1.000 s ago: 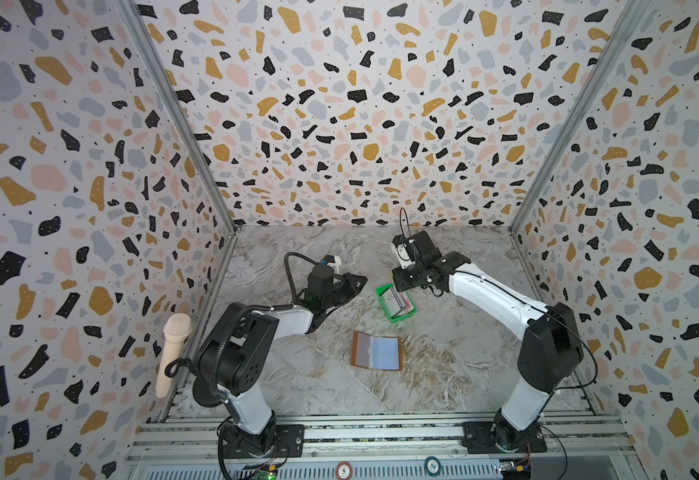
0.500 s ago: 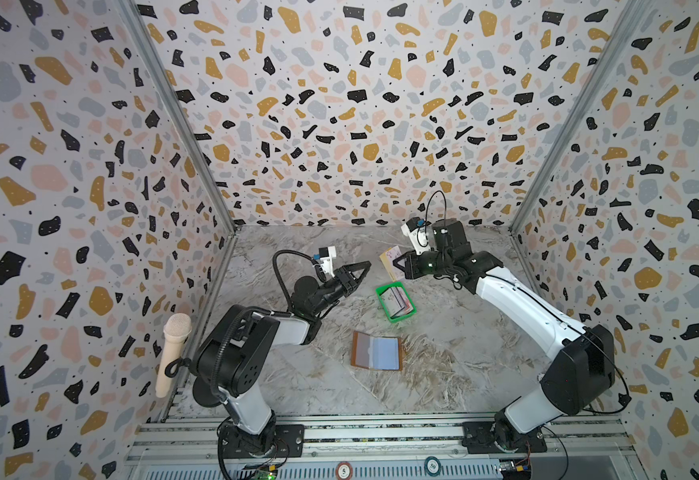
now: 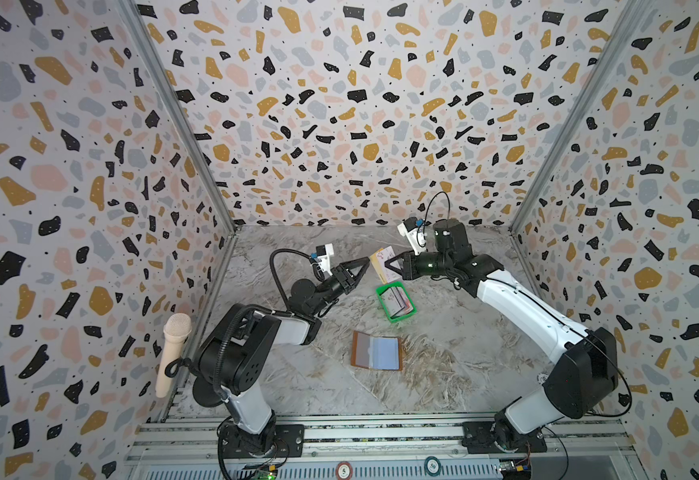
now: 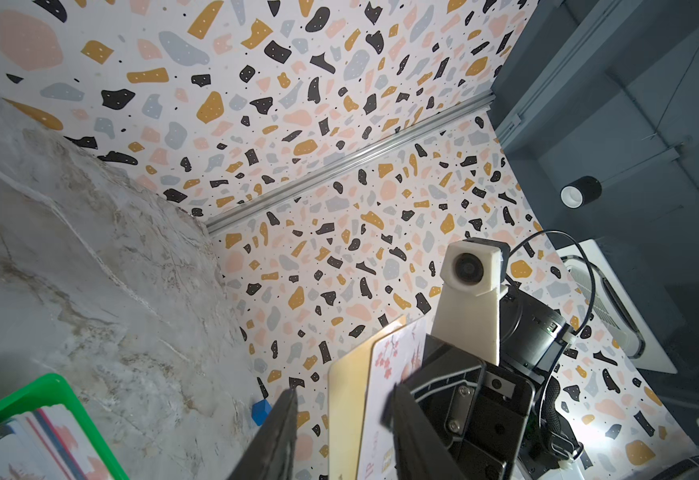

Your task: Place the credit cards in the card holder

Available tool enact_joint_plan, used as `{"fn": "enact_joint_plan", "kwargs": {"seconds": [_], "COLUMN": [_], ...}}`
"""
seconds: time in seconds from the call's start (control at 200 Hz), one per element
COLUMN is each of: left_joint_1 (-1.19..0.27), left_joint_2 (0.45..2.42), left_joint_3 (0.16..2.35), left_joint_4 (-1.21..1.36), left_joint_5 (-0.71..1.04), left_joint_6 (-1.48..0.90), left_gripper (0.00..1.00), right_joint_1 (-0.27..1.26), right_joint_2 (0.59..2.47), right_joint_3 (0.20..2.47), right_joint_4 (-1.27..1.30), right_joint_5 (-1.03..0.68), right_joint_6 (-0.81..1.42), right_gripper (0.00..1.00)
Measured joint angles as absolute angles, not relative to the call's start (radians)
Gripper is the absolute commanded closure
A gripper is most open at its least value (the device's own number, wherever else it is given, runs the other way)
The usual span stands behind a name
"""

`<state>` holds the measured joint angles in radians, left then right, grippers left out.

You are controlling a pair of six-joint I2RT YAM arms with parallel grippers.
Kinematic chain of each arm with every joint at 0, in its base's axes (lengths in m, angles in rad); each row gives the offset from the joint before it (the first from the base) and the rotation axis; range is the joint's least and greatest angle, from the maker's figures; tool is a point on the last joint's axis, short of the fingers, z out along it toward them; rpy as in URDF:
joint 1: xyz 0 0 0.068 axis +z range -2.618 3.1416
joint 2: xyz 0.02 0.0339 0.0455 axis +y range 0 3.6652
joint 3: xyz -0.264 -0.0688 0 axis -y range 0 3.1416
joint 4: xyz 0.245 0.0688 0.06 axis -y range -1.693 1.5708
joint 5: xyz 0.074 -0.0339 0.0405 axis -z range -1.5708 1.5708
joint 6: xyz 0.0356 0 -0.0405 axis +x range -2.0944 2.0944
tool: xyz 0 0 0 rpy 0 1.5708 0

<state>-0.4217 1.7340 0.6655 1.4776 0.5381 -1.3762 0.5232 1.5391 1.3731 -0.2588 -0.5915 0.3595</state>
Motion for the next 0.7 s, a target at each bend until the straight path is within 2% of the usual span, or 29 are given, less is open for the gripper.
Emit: {"fn": "enact_joint_plan", "kwargs": {"seconds": [0.125,0.225,0.36,0.606,0.701], "left_joint_1": [-0.422,-0.422,-0.422,-0.422,-0.422], "left_joint_2": [1.734,1.734,1.739,1.746,1.745], "left_joint_3": [0.665,0.665,0.665,0.665,0.665], "left_joint_4": [1.499,1.521,1.544,1.566,1.574], "left_joint_5": [0.538,0.538,0.538,0.539,0.538], "left_joint_6": [-1.385,-1.406,-1.435,-1.467,-1.470], "left_gripper": [0.61,0.66,0.75,1.00,1.00], "right_joint_1": [0.525,0.528,0.534,0.530,0.529], "right_joint_2": [1.539,1.539,1.539,1.539,1.540], "right_joint_3": [1.373,1.373,1.371,1.361,1.360], "right_joint_4": [-0.241,-0.231,-0.218,-0.204,-0.200], "right_joint_5": [-0.624,-0.643,-0.666,-0.671,-0.673], "right_joint_6": [0.384,0.399,0.419,0.463,0.475], "right_gripper": [1.00,1.00,1.00,1.00,1.00]}}
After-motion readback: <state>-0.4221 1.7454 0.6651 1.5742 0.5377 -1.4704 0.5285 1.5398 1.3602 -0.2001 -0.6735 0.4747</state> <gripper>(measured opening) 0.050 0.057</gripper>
